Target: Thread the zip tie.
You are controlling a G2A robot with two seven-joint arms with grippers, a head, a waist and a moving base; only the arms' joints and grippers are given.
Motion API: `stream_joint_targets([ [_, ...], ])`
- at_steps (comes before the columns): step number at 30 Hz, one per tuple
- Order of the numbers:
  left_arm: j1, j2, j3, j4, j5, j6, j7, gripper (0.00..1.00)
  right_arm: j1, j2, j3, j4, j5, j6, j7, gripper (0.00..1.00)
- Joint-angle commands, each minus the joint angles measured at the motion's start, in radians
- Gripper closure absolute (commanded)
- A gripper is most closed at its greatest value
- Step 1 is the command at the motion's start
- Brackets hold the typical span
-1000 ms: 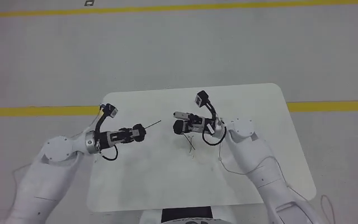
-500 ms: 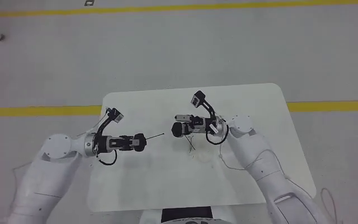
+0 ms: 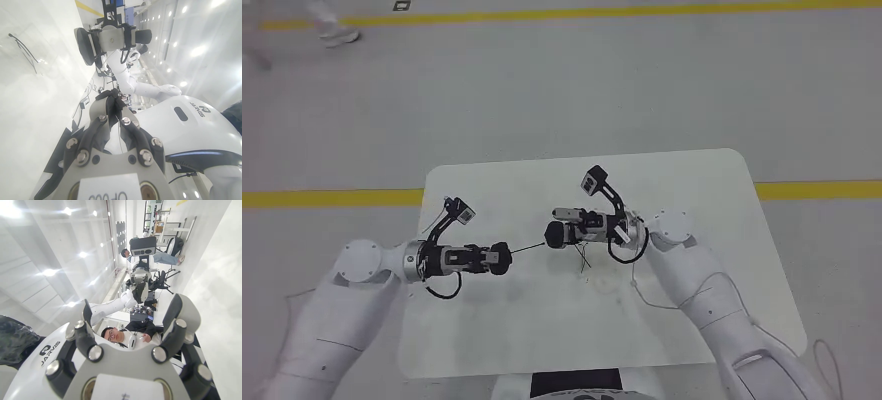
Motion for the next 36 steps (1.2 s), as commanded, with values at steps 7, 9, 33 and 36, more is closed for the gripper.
stream_joint_targets([
  [7,0.001,0.0,0.007,-0.007,0.001,0.007,0.036,1.0,-0.019,0.007,-0.002,-0.04,-0.013,0.025,-0.036,0.0],
  [9,0.001,0.0,0.006,0.002,-0.009,0.004,0.038,1.0,-0.023,0.01,-0.001,-0.046,0.005,0.031,-0.021,0.0],
  [33,-0.007,0.0,0.01,0.021,-0.026,0.001,0.04,1.0,-0.011,0.026,-0.037,-0.005,0.04,0.032,-0.027,0.64],
  [36,-0.007,0.0,0.01,0.021,-0.026,0.001,0.04,1.0,-0.012,0.028,-0.04,-0.003,0.044,0.029,-0.027,0.68],
])
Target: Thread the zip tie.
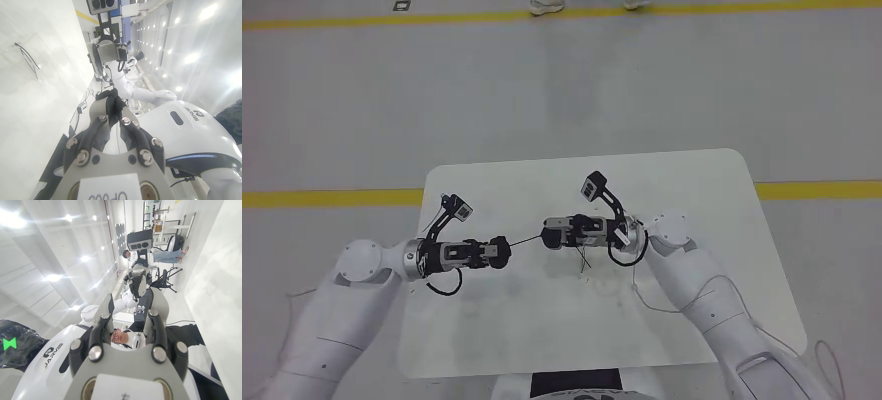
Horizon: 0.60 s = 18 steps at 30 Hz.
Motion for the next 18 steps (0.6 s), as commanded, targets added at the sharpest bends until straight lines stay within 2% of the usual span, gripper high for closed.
stream_joint_targets([
  [1,0.0,0.0,0.0,0.0,0.0,0.0,0.0,1.0,-0.001,0.001,-0.002,0.002,0.003,-0.002,0.0,0.7],
  [6,0.0,0.0,0.0,0.0,0.0,0.0,0.0,1.0,0.002,0.004,-0.01,0.005,0.008,-0.004,0.001,0.78],
  [18,0.0,0.0,0.0,0.0,0.0,0.0,0.0,1.0,0.009,0.008,-0.033,0.007,0.016,-0.01,0.001,0.83],
])
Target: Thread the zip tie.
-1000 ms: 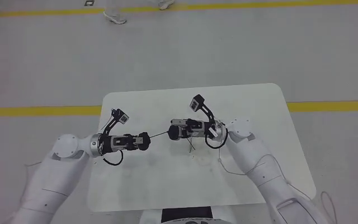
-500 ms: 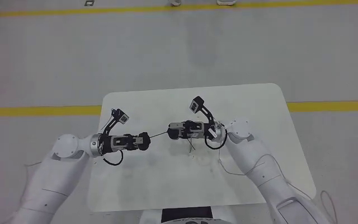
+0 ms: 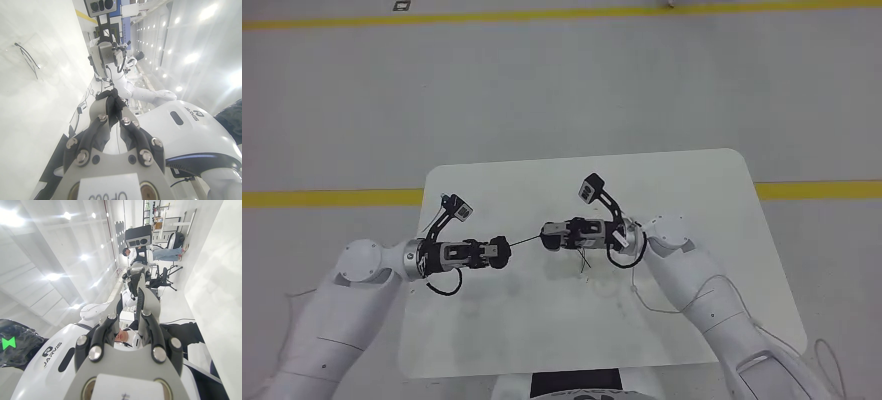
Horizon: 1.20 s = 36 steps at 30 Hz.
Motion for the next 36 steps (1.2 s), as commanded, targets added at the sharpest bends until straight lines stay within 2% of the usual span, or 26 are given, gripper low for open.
stream_joint_targets([
  [1,0.0,0.0,0.0,0.0,0.0,0.0,0.0,1.0,0.001,0.0,-0.003,0.0,0.002,-0.001,0.0,0.84],
  [18,0.0,0.0,0.0,0.0,0.0,0.0,0.0,1.0,0.013,0.006,-0.028,0.008,0.013,-0.007,-0.002,1.0],
  [26,0.0,0.0,0.0,0.0,0.0,0.0,0.0,1.0,0.015,0.009,-0.033,0.011,0.016,-0.014,-0.011,1.0],
  [28,0.0,0.0,0.0,0.0,0.0,0.0,0.0,0.51,0.014,0.01,-0.032,0.01,0.018,-0.017,-0.014,1.0],
  [29,0.0,0.0,0.0,0.0,0.0,0.0,0.0,0.0,0.013,0.011,-0.03,0.011,0.019,-0.019,-0.017,1.0],
  [36,0.0,0.0,0.0,0.0,0.0,0.0,0.0,0.0,0.007,0.018,-0.014,0.008,0.02,-0.025,-0.042,1.0],
])
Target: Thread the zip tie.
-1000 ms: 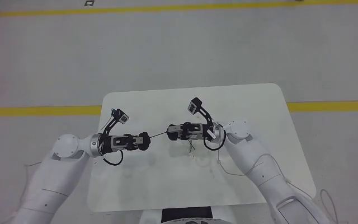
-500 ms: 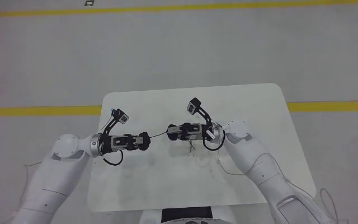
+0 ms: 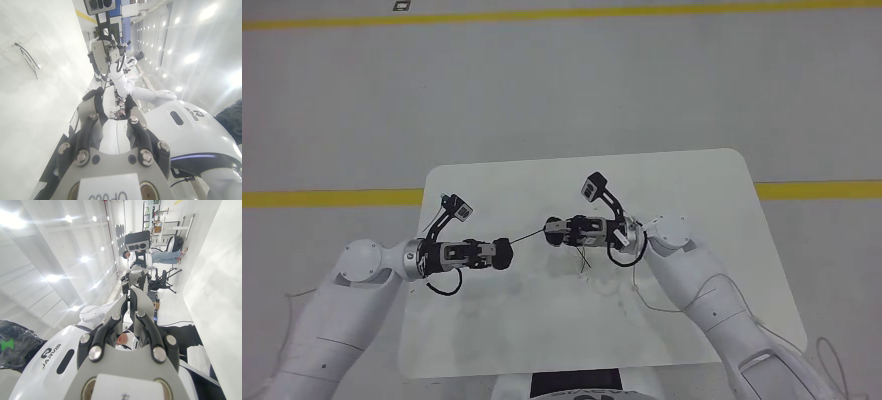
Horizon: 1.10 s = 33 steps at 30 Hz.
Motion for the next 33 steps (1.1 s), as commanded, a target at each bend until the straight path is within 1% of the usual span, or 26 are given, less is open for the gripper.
stream_joint_targets([
  [1,0.0,0.0,0.0,0.0,0.0,0.0,0.0,0.0,-0.002,0.002,0.004,-0.002,-0.004,-0.001,-0.008,1.0],
  [18,0.0,0.0,0.0,0.0,0.0,0.0,0.0,0.0,-0.003,0.004,0.006,-0.004,-0.006,-0.001,-0.013,1.0],
  [20,0.0,0.0,0.001,-0.001,0.001,0.002,0.006,0.0,-0.011,0.004,0.005,-0.016,-0.01,0.002,-0.034,1.0],
  [21,0.001,-0.002,0.01,-0.012,-0.005,0.001,0.018,0.0,-0.02,0.004,0.005,-0.027,0.003,0.001,-0.037,1.0],
  [26,-0.009,-0.009,0.03,-0.003,-0.071,0.0,-0.018,0.0,-0.03,-0.001,-0.007,-0.025,0.07,-0.011,-0.009,1.0],
  [33,-0.03,-0.023,0.054,0.008,-0.092,0.0,-0.028,0.0,-0.018,-0.017,-0.051,0.003,0.154,-0.028,0.026,1.0],
])
